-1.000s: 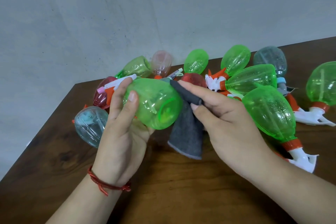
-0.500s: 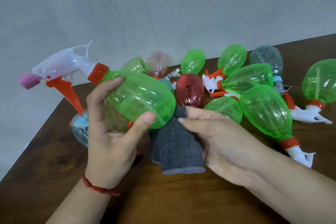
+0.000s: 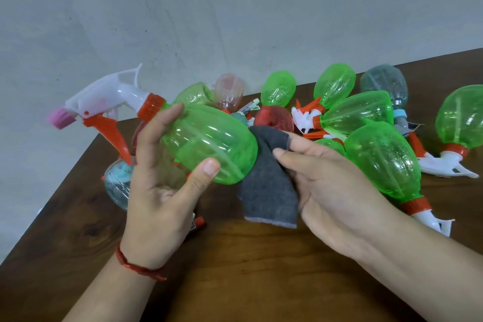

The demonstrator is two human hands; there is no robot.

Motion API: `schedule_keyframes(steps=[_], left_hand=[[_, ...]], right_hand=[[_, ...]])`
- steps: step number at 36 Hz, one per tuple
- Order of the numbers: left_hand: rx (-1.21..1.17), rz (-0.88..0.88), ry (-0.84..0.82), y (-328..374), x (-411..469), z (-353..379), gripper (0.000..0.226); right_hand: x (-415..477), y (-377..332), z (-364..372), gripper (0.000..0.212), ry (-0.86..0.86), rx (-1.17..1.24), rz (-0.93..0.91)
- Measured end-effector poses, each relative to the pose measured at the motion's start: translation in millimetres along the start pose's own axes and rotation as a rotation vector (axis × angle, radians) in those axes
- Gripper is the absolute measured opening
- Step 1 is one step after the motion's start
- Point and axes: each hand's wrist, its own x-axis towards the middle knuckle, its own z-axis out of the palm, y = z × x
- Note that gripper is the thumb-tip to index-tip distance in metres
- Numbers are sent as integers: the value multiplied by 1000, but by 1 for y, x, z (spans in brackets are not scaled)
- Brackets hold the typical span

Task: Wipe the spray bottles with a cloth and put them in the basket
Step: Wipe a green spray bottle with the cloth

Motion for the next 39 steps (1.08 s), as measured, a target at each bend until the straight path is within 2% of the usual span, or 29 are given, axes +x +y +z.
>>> schedule_keyframes(steps=[4, 7, 10, 15, 22, 26, 29, 33, 36, 39], left_hand=[[-28, -46, -65, -2, -3, 0, 65], [-99, -104, -87, -3, -4, -2, 66], [-149, -149, -51, -3, -3, -1, 70], [-312, -201, 60, 1, -5, 11, 76], [-157, -229, 156, 2, -5, 12, 86], [-80, -218, 94, 7, -8, 16, 87], [-50, -224, 31, 7, -9, 16, 103], [-97, -268, -56, 11, -10, 20, 108], [-136, -315, -159, 13, -16, 24, 108], [-186, -370, -226, 15, -19, 27, 106]], right_hand=[[0, 1, -2, 41, 51, -241, -206], [-1, 3, -7, 44, 63, -560, -287], [-3, 6, -9, 45, 56, -772, -338], [-3, 11, -8, 47, 58, -832, -358], [-5, 11, -7, 48, 0, -848, -394], [-3, 5, -10, 42, 57, -770, -564], [-2, -3, -14, 36, 57, -753, -657], [2, -9, -19, 37, 101, -953, -865], [4, -15, -23, 40, 166, -1252, -1011], [8, -14, -26, 37, 111, -1454, -1069]])
